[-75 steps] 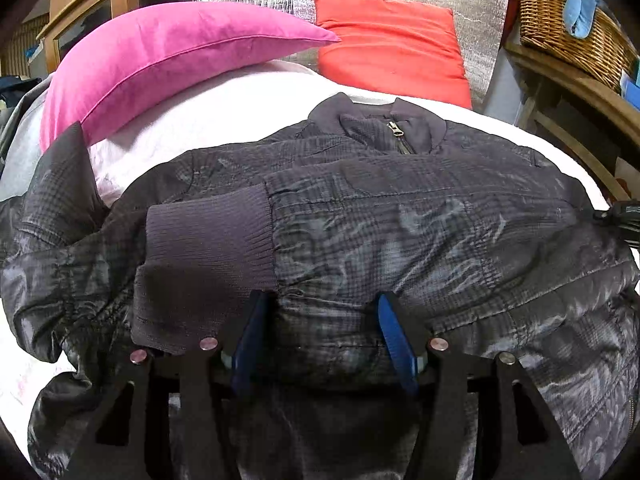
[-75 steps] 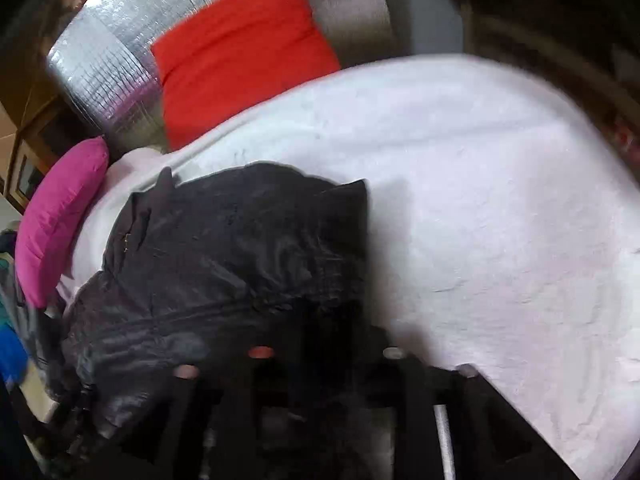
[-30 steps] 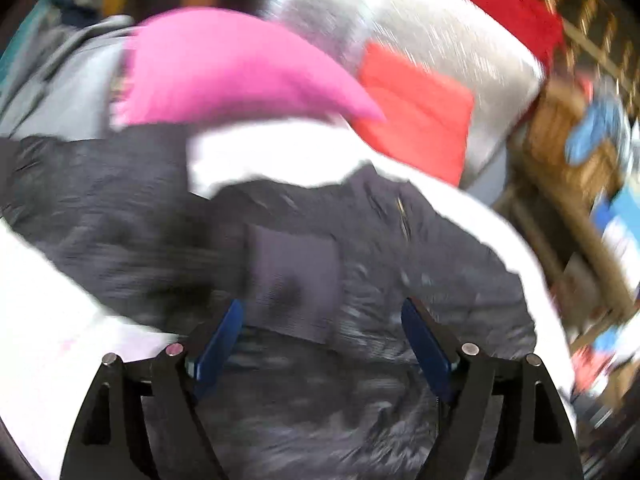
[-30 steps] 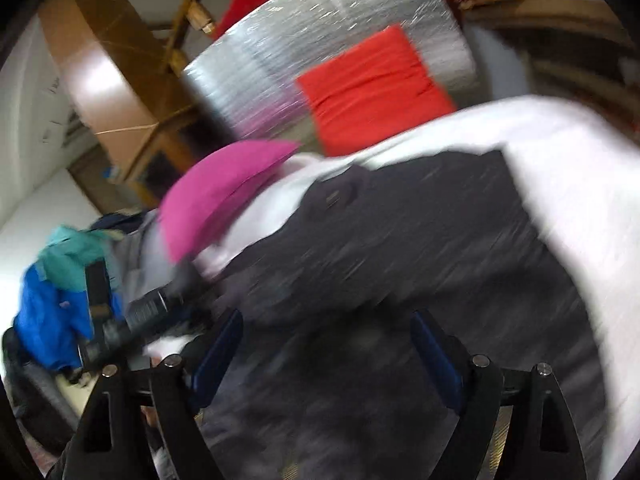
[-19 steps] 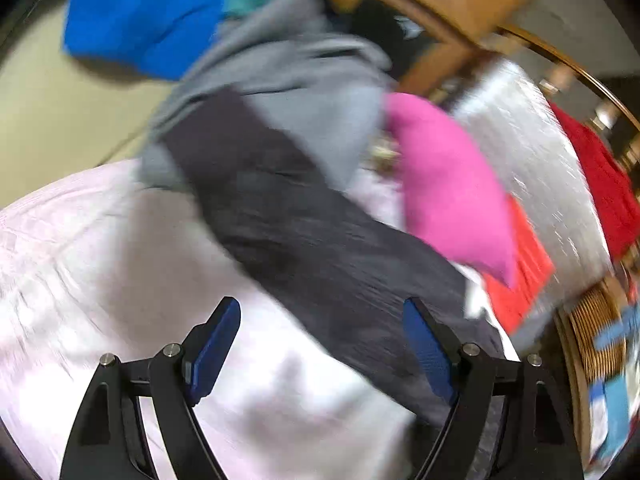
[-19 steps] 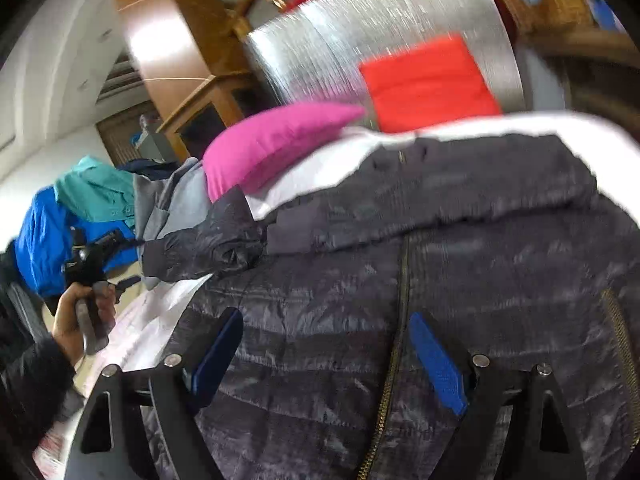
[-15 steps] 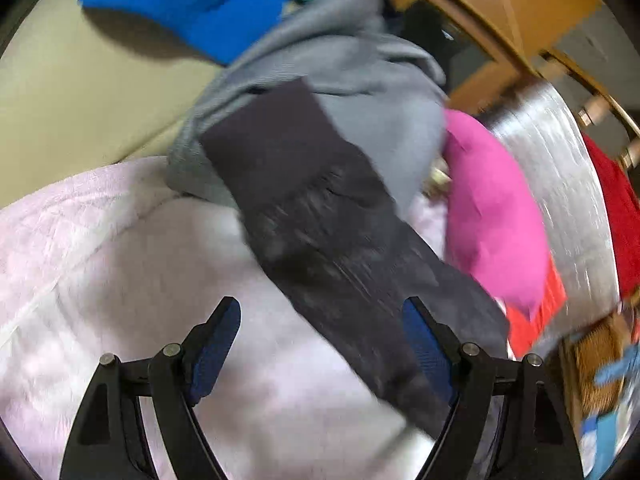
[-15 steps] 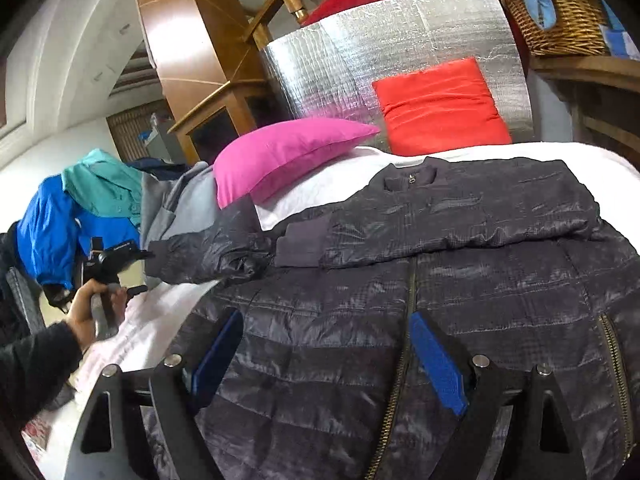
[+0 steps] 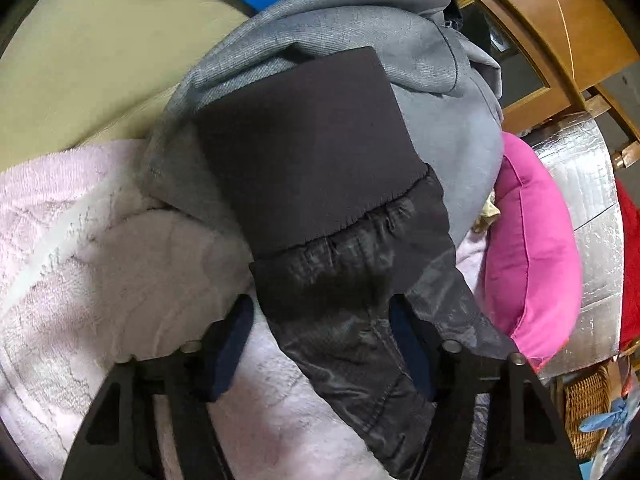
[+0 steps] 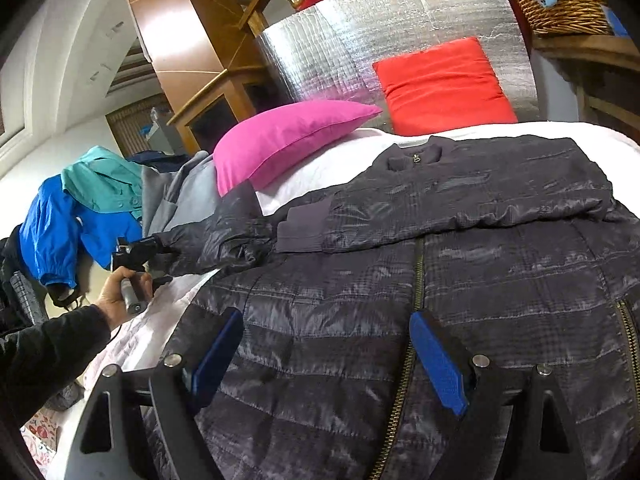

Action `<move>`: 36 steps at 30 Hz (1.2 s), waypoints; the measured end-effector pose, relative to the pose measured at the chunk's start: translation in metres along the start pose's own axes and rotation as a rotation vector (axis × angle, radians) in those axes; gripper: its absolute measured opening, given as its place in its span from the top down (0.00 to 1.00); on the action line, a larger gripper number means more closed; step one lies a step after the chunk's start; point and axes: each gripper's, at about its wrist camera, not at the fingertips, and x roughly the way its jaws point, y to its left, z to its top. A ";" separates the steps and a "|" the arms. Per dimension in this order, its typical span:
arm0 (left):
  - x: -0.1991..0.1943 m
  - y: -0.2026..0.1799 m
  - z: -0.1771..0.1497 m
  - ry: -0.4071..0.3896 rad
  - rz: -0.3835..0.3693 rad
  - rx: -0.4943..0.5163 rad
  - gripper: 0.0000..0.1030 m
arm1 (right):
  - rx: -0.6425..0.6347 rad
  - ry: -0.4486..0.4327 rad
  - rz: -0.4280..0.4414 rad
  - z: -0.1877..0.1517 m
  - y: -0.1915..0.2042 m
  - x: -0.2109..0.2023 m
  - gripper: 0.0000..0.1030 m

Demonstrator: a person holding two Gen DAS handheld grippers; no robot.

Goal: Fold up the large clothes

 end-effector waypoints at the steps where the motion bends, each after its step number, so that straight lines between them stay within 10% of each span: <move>1: 0.001 0.000 0.000 0.010 0.013 0.012 0.57 | 0.001 0.003 0.002 0.000 0.000 0.001 0.15; 2: 0.000 -0.001 0.002 0.019 0.039 0.030 0.79 | 0.002 0.008 0.005 0.000 0.000 0.002 0.15; 5: -0.009 -0.011 0.002 -0.004 0.150 0.097 0.92 | -0.003 0.012 0.006 0.000 0.001 0.003 0.15; 12: -0.082 -0.098 -0.014 -0.175 0.231 0.380 0.96 | 0.001 -0.011 0.015 0.001 0.001 0.000 0.15; 23: -0.224 -0.290 -0.121 -0.418 0.006 0.818 0.96 | 0.100 -0.082 0.042 0.013 -0.020 -0.015 0.15; 30: -0.221 -0.384 -0.246 -0.314 -0.166 1.075 0.96 | 0.185 -0.130 0.042 0.019 -0.039 -0.026 0.15; 36: -0.149 -0.416 -0.340 -0.065 -0.221 1.149 0.94 | 0.282 -0.153 0.032 0.022 -0.060 -0.032 0.15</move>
